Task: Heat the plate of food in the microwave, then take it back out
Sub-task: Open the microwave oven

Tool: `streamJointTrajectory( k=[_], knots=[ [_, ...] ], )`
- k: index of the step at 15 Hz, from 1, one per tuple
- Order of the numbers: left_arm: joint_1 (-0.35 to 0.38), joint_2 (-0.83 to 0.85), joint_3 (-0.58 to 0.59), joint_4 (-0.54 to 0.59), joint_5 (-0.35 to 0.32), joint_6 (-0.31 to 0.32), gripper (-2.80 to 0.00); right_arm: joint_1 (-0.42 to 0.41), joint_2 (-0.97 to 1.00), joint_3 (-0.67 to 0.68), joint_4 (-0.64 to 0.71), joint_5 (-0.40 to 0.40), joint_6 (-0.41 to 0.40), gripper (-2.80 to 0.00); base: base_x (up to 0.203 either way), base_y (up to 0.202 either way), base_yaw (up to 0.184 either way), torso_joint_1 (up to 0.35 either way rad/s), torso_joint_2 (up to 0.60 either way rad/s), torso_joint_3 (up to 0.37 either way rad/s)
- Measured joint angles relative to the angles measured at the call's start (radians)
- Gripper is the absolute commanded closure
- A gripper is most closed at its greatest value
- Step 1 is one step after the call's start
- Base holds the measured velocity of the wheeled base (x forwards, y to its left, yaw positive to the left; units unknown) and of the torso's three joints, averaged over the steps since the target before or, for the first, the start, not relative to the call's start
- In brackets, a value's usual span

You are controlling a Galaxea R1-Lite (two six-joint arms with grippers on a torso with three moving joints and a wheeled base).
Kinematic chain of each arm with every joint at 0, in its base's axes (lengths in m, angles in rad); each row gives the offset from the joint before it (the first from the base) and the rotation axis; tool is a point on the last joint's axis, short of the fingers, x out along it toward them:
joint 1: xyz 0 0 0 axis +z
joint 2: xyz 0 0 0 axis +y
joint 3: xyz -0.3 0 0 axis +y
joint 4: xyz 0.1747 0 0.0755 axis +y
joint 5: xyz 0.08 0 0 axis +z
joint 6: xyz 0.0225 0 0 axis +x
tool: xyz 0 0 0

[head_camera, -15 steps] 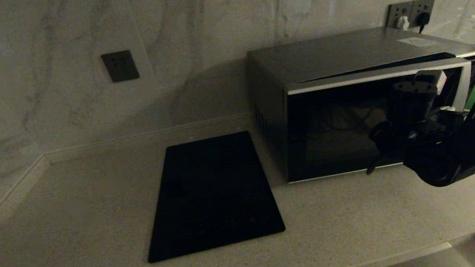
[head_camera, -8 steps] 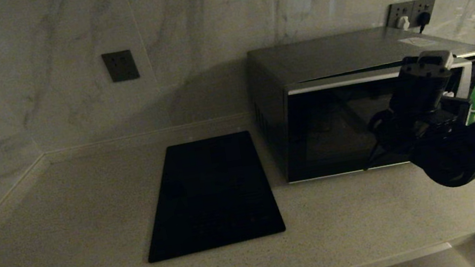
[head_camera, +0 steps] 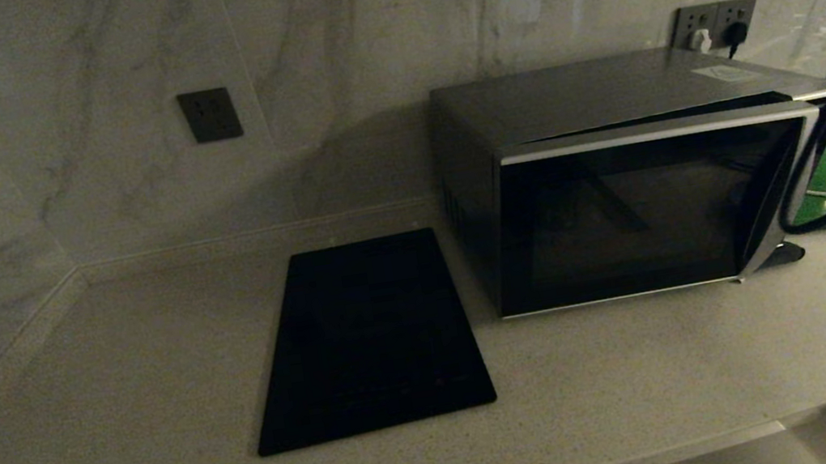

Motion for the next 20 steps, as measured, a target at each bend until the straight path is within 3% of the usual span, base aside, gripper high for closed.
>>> streamJointTrajectory(
  k=[4,7,10,16,20],
  knots=[
    [0.0,0.0,0.0,0.0,0.0,0.0,0.0,0.07,-0.215,-0.059,0.332,0.053,-0.268,0.0,0.0,0.0,0.0,0.0,0.0,0.0],
    [0.0,0.0,0.0,0.0,0.0,0.0,0.0,0.086,-0.312,-0.063,0.406,0.138,-0.456,0.0,0.0,0.0,0.0,0.0,0.0,0.0],
    [0.0,0.0,0.0,0.0,0.0,0.0,0.0,0.088,-0.396,-0.077,0.546,0.244,-0.554,0.0,0.0,0.0,0.0,0.0,0.0,0.0],
    [0.0,0.0,0.0,0.0,0.0,0.0,0.0,0.089,-0.515,-0.331,1.232,0.404,-0.54,0.0,0.0,0.0,0.0,0.0,0.0,0.0],
    [0.0,0.0,0.0,0.0,0.0,0.0,0.0,0.083,-0.541,-0.462,1.543,0.508,-0.32,0.0,0.0,0.0,0.0,0.0,0.0,0.0]
  ],
)
